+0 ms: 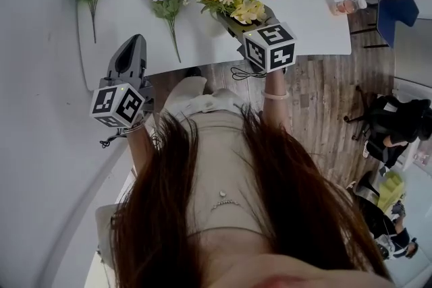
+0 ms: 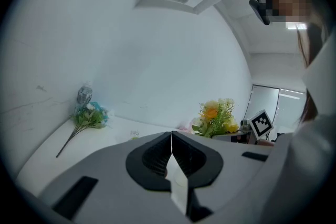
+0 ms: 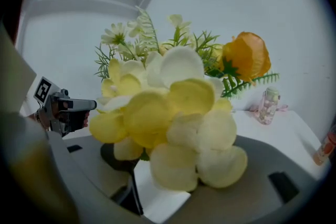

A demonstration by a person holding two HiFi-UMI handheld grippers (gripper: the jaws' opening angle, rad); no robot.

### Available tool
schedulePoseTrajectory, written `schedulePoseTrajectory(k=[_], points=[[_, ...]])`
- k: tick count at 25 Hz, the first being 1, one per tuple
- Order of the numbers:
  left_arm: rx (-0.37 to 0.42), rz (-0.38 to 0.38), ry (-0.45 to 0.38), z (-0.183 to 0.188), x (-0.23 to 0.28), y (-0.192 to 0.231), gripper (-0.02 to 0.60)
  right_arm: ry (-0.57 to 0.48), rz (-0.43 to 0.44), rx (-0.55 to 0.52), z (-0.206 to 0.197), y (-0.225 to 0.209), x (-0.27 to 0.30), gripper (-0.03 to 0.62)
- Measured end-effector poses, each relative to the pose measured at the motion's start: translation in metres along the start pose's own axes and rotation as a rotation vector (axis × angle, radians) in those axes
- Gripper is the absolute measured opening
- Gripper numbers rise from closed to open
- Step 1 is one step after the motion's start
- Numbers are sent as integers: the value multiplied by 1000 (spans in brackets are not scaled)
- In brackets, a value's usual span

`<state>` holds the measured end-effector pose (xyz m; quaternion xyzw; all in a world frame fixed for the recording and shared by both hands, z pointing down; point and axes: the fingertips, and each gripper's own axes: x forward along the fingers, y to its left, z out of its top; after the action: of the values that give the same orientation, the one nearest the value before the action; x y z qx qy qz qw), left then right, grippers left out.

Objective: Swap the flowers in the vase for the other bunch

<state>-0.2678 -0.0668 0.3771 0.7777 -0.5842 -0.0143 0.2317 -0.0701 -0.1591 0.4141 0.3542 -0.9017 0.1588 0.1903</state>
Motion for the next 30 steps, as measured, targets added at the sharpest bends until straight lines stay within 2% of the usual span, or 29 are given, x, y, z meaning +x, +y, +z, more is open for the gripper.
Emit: schedulePoseTrajectory(k=[10,20,30], points=[[-19,11,1,0,-2,-3,5,99,36,43,-8,0,-1,287],[-29,10,12,-2,2,0,6,159,50,38,-11,2,-3,291],[-21,-8,19,-2,4,-7,6,153,68,63,-12,4,-12,291]])
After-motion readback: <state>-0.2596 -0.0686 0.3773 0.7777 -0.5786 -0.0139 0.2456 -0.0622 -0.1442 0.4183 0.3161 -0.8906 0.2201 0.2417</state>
